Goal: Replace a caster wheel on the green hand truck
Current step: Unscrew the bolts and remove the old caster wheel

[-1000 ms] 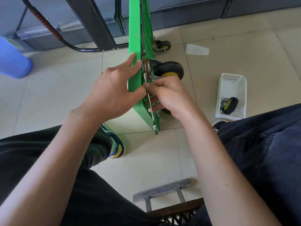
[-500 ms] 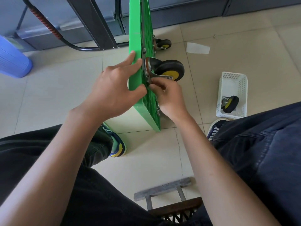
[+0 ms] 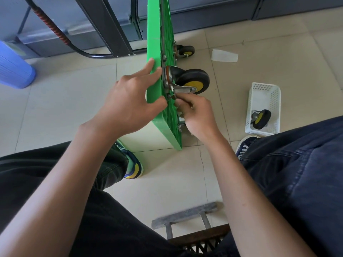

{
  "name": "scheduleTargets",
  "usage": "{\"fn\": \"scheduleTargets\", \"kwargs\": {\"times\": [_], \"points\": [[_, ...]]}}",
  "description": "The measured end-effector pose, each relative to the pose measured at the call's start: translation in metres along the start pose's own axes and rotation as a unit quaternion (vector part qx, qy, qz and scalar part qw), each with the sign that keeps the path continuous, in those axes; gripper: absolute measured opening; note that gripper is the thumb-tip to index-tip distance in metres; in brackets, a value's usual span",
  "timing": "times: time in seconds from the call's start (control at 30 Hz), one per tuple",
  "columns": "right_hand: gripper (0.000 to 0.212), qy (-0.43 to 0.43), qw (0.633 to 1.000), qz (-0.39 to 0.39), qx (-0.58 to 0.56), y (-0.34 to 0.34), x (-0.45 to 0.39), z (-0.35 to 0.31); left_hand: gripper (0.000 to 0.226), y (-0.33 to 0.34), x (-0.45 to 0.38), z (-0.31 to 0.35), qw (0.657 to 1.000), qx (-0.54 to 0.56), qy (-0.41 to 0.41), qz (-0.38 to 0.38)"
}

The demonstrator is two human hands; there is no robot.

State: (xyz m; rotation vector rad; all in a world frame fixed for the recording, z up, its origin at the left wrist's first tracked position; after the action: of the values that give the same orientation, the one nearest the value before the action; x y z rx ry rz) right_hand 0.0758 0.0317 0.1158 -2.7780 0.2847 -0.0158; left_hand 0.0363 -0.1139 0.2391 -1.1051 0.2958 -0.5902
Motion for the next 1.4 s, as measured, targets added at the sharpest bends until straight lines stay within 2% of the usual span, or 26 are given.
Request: {"fn": "scheduleTargets", "kwargs": {"times": [0.17, 0.37, 0.5, 0.83, 0.93, 1.0, 1.13, 1.23, 1.4], "points": [[0.018, 0.131, 0.979, -0.030, -0.155, -0.009, 0.004, -0.010, 0.073, -0.001, 0.000, 0.001, 1.000, -0.003, -0.004, -0.001], [0.019, 0.226, 0.930, -0.084, -0.276, -0.009, 0.008, -0.025, 0.065, 0.001, 0.000, -0.001, 1.000, -0.001, 0.006, 0.002], [0.022, 0.242, 0.914, -0.105, -0.308, -0.009, 0.008, -0.033, 0.069, 0.000, 0.000, 0.000, 1.000, -0.003, 0.005, 0.001], [0.024, 0.240, 0.912, -0.102, -0.316, -0.004, 0.003, -0.044, 0.071, 0.000, 0.000, 0.001, 1.000, 0.000, 0.011, 0.010], [0.023, 0.236, 0.927, -0.096, -0.277, -0.001, 0.003, -0.041, 0.071, 0.000, 0.000, 0.001, 1.000, -0.002, 0.011, 0.010], [0.020, 0.220, 0.949, -0.090, -0.208, -0.001, 0.003, -0.036, 0.071, 0.000, 0.000, 0.001, 1.000, -0.003, 0.010, 0.009], [0.015, 0.096, 0.994, -0.035, -0.025, 0.001, -0.003, -0.022, 0.071, -0.001, 0.000, 0.002, 1.000, -0.008, 0.004, 0.008], [0.017, 0.021, 0.999, -0.002, 0.028, 0.004, -0.009, -0.012, 0.071, -0.001, 0.001, 0.002, 1.000, 0.002, -0.002, 0.007], [0.018, -0.035, 0.996, 0.001, 0.077, 0.005, -0.011, -0.009, 0.068, -0.001, 0.001, 0.001, 1.000, -0.002, 0.000, 0.009]]}}
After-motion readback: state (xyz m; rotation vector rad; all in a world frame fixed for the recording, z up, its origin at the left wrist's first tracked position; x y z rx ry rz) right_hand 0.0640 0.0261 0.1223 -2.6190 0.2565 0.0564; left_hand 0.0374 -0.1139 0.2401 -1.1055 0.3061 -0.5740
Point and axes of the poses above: each hand's wrist, its own x-axis away from the middle knuckle, its own y-axis out of the palm, z = x × y, the point moved 5 cm from there along -x, towards the middle knuckle, and after that the axes turned 4 degrees about -z, right-handed, at the moved point
